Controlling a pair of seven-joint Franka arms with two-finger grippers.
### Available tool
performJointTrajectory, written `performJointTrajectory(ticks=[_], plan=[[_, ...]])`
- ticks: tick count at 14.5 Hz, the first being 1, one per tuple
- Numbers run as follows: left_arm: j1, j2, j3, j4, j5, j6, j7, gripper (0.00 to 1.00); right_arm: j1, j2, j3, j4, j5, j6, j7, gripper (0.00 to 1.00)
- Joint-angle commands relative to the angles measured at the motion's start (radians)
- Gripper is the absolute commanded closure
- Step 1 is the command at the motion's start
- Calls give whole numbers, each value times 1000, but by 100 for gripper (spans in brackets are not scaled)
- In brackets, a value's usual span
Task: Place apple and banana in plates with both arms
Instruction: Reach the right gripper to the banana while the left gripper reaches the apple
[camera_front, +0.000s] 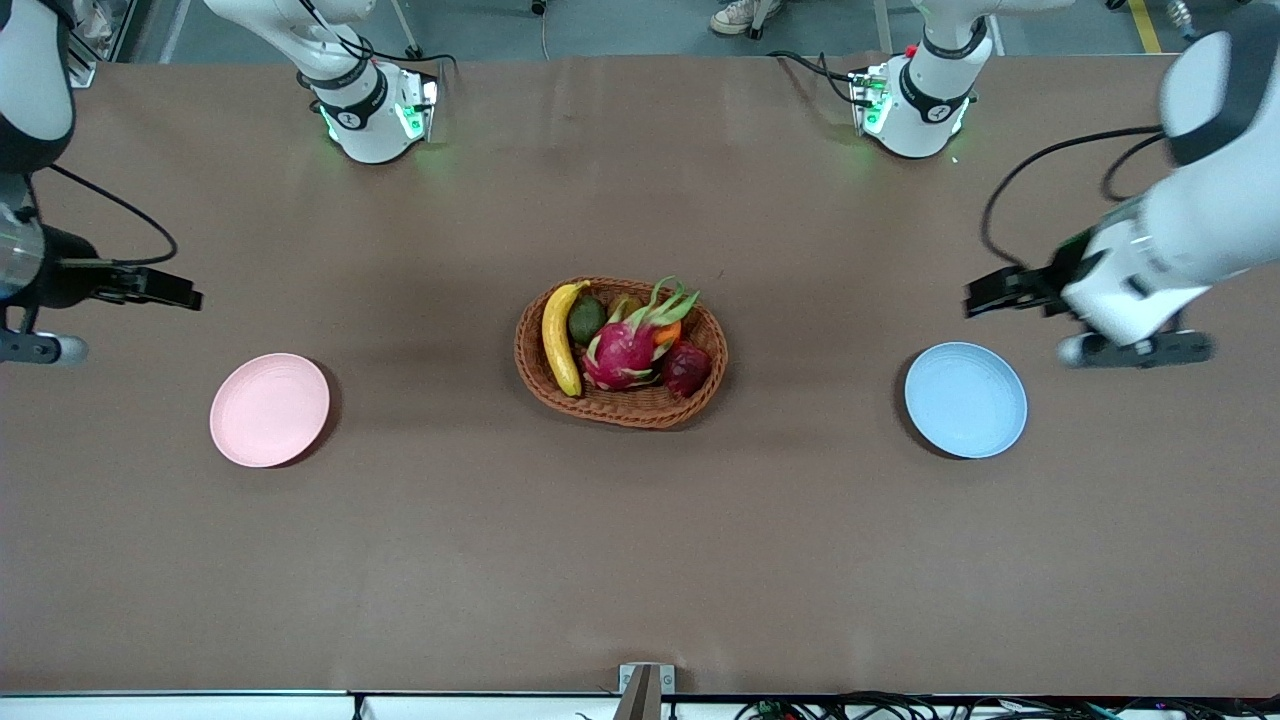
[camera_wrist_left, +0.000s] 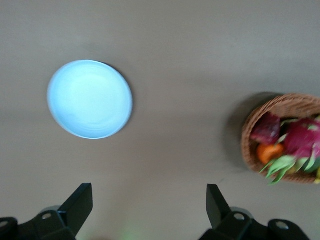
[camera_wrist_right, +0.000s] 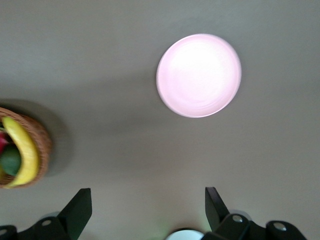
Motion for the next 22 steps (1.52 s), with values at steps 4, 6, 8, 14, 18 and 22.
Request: performJointTrajectory(ticks=[4, 6, 8, 14, 18, 22], plan=[[-197, 158, 5, 15, 2, 188, -212, 0, 275, -19, 3, -135, 63, 186, 539, 0], [-260, 212, 5, 19, 0, 263, -322, 0, 382, -19, 3, -227, 62, 323, 725, 0], [-319, 272, 8, 19, 9, 348, -409, 0, 500, 9, 3, -317, 62, 482, 929, 0], [-421, 416, 10, 21, 65, 518, -538, 0, 757, 256, 1, -353, 59, 737, 1299, 1], [-436, 462, 8, 24, 62, 576, -540, 0, 775, 265, 1, -420, 57, 758, 1313, 3], [-439, 477, 5, 24, 56, 600, -540, 0, 786, 261, 1, -453, 57, 751, 1313, 5]])
